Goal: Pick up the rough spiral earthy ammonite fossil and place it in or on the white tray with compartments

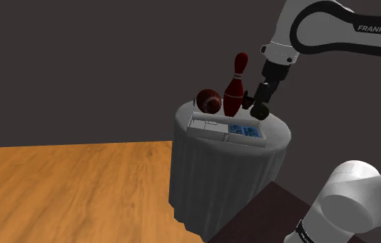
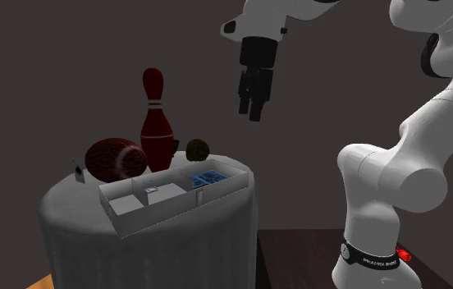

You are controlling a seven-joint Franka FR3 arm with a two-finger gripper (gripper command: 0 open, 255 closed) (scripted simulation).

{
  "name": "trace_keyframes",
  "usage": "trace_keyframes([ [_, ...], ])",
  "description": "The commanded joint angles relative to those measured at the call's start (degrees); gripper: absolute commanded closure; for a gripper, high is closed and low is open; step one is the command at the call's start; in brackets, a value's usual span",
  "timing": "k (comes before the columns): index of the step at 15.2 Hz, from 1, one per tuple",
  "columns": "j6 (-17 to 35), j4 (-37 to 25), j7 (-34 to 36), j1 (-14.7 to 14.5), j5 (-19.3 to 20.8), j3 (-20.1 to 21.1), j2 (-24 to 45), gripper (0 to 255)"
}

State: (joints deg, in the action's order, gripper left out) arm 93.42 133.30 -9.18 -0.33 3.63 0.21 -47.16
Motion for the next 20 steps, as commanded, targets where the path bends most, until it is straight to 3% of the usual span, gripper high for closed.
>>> trace_keyframes([
  [1, 0.0, 0.0, 0.0, 0.0, 0.0, 0.0, 0.0, 0],
  [12, 8.81, -2.28, -18.15, 1.68, 6.81, -14.56, 11.05, 0],
  [20, 14.77, -9.93, -31.9, 1.16, 6.87, -24.79, 24.53, 0],
])
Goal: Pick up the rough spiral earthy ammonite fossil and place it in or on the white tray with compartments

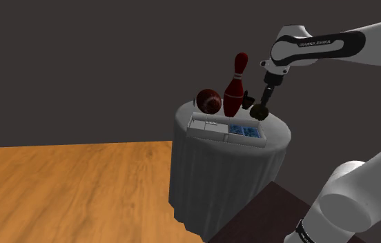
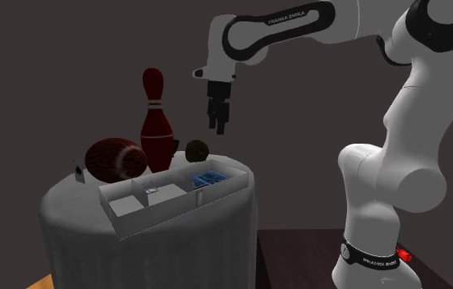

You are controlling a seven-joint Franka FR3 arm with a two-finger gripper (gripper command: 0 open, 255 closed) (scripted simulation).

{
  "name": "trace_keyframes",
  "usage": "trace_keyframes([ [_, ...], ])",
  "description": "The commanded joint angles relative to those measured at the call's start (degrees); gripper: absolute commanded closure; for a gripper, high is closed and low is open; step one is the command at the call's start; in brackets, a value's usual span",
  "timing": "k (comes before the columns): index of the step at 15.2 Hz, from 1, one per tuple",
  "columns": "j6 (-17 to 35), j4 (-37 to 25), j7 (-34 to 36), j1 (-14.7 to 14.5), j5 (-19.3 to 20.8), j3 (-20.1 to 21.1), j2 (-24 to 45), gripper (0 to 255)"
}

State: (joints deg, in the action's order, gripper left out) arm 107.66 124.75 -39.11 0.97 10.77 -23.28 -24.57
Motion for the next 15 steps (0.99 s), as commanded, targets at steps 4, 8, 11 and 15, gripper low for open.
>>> trace_keyframes([
  [4, 2.77, -7.08, -9.64, -0.68, -2.9, -6.22, 10.31, 0],
  [8, 4.03, -14.12, -18.09, -0.48, -7.83, -10.45, 19.96, 0],
  [11, 4.01, -20.44, -24.67, 0.95, -12.82, -12.52, 27.98, 0],
  [15, 2.47, -30.11, -32.33, 4.92, -19.55, -13.14, 38.72, 0],
])
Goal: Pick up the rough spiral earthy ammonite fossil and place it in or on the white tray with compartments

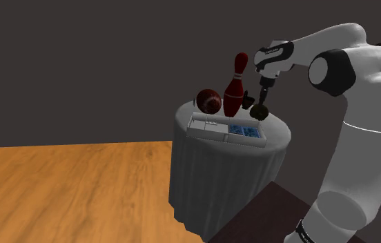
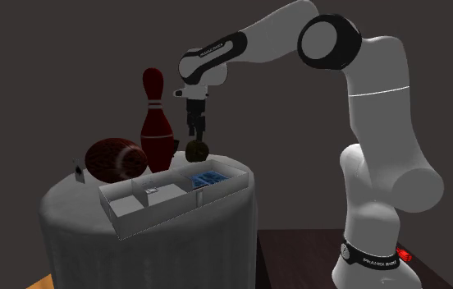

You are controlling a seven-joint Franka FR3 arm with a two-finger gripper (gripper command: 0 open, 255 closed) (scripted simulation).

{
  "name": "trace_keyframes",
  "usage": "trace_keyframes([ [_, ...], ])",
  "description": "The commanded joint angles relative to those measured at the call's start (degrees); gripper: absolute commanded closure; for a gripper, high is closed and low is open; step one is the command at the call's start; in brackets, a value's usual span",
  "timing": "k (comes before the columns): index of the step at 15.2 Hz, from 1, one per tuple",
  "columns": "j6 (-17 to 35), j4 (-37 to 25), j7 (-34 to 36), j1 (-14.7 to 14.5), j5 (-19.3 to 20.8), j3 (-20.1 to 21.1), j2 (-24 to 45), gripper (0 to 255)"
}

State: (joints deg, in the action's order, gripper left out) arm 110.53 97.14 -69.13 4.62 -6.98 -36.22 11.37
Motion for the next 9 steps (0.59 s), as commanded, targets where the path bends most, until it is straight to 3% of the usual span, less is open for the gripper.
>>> trace_keyframes([
  [1, 0.3, -1.94, -2.37, 1.43, -1.89, 0.0, 2.93, 0],
  [9, 4.79, 1.34, -3.11, 1.71, -3.01, 0.43, 4.43, 0],
])
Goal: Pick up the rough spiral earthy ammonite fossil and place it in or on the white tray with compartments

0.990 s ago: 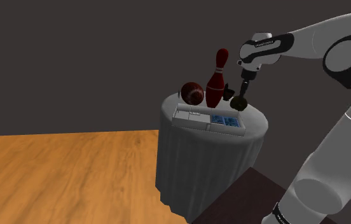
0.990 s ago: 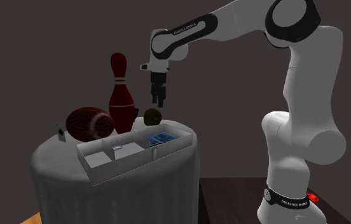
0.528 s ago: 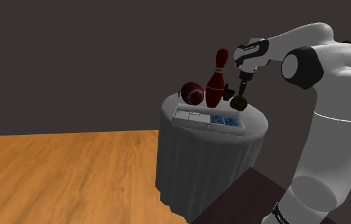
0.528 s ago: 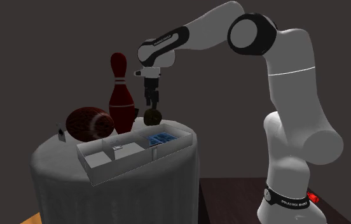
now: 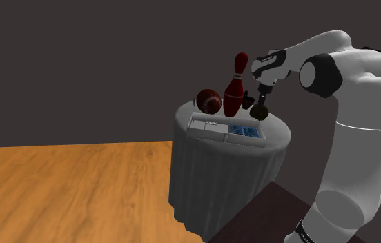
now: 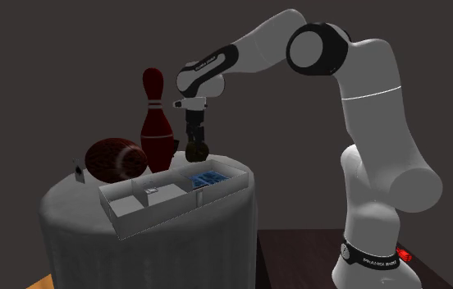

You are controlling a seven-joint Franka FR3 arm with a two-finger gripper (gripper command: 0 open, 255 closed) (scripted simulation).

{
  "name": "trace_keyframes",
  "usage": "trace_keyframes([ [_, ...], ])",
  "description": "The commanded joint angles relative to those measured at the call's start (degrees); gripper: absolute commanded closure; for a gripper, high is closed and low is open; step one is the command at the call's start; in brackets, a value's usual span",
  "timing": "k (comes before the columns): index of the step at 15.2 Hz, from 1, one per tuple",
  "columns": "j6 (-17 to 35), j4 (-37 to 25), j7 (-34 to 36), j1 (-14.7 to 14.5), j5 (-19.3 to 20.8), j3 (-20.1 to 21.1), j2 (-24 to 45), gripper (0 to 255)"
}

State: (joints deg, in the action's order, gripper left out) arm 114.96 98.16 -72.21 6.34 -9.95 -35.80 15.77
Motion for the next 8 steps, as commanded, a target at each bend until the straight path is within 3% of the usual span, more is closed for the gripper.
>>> trace_keyframes([
  [1, 0.36, 0.32, -0.04, -0.01, -0.05, 0.02, 0.03, 0],
  [6, 0.34, 0.31, -0.04, -0.01, -0.05, 0.02, 0.03, 0],
  [7, 0.34, 0.31, -0.04, -0.01, -0.05, 0.02, 0.03, 255],
  [8, 0.34, 0.31, -0.04, -0.01, -0.05, 0.02, 0.03, 255],
])
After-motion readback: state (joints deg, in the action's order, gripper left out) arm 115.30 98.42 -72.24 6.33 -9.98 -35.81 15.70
